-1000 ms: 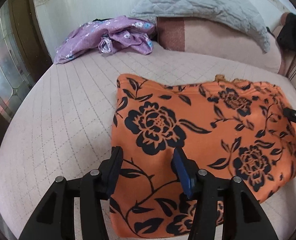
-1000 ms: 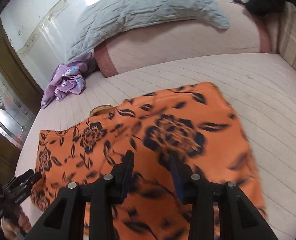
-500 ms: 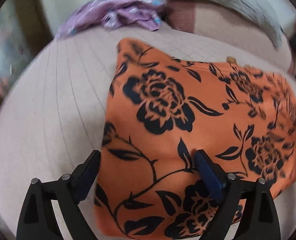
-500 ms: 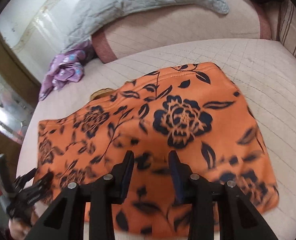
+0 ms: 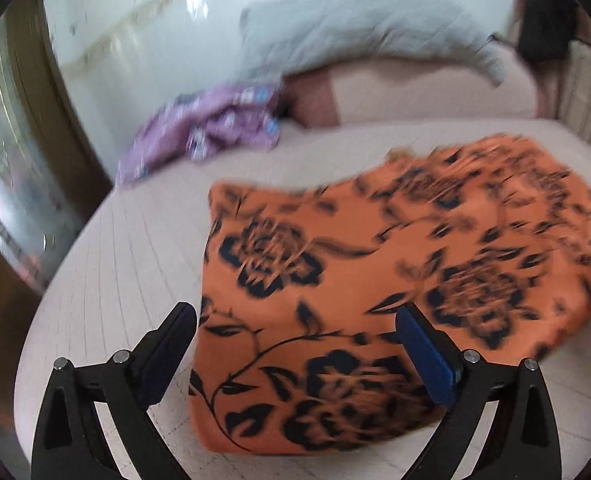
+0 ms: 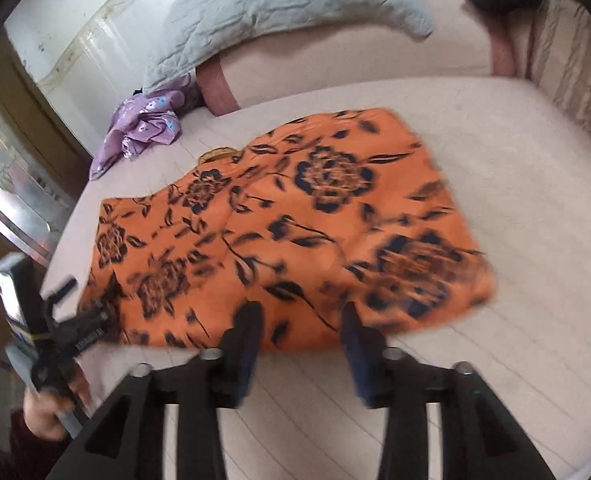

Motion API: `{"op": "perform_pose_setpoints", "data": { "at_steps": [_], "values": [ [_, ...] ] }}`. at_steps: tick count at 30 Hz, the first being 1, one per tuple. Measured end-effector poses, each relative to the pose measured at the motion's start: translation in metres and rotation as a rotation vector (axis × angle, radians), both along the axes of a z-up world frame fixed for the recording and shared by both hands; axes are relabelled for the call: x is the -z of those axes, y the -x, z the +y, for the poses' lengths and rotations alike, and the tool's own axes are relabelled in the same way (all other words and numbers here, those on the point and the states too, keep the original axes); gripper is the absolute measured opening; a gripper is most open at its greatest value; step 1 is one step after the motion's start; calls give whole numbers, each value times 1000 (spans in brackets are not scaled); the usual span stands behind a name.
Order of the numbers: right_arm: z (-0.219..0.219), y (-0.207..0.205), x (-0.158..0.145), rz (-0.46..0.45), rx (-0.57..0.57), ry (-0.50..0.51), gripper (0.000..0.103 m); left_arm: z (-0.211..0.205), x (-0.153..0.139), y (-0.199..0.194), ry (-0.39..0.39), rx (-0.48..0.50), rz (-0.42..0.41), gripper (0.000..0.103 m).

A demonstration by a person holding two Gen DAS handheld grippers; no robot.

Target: Fold small clothes

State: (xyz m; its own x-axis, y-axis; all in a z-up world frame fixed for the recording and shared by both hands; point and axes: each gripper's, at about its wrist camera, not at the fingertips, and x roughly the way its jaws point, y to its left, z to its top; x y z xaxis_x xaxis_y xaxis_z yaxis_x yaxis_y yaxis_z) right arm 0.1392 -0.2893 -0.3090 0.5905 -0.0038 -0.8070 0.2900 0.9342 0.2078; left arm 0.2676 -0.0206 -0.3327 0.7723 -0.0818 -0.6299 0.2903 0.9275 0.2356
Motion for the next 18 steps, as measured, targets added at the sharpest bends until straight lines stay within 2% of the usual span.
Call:
{"op": "perform_pose_setpoints", "data": {
  "at_steps": [2,6,8,14,18],
  "values": [
    [-8,28,-5,-31,7,6,54,-7,-4,17,6,33,-41,100],
    [-23,57,-8,-116,33,-55,54,-11,7,39,-7,49,-34,100],
    [-28,66,-14,-146,66,-53,54,-9,11,52,-26,39,-49,100],
    [-24,69,-26,-224,64,-30,54,3,17,87,-26,-8,-27,100],
    [-18,70,-29,-241,39,-8,54,3,14,102,-46,-40,-19,100]
  ]
}}
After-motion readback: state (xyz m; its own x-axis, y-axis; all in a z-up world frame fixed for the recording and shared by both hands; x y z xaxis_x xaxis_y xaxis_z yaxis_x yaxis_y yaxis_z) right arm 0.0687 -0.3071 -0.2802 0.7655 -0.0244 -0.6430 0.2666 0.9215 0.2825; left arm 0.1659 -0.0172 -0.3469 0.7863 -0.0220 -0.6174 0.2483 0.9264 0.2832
